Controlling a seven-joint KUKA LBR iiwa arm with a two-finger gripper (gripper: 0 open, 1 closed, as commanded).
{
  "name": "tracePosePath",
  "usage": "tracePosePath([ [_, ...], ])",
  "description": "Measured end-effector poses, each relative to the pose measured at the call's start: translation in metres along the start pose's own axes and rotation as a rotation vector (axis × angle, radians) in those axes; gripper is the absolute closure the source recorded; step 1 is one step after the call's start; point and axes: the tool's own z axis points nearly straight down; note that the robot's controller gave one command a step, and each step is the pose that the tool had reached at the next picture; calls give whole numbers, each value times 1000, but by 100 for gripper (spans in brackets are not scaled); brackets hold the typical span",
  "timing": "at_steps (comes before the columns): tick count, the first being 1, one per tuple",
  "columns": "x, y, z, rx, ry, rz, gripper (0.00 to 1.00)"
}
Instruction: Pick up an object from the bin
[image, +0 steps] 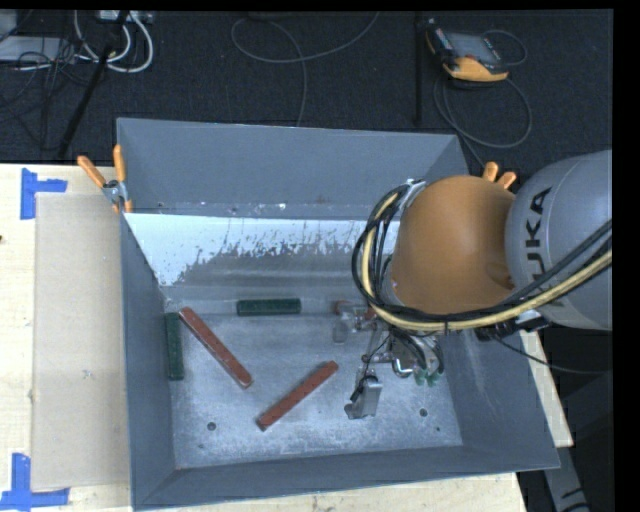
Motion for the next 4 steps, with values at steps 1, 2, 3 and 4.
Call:
tracePosePath([
  [1, -41, 90, 84, -2, -6, -187, 0],
  [2, -4, 61, 137, 3, 1, -214, 0],
  [3, -7, 62, 134, 1, -7, -210, 100],
  [4, 22, 33, -63, 0, -17, -197, 100],
])
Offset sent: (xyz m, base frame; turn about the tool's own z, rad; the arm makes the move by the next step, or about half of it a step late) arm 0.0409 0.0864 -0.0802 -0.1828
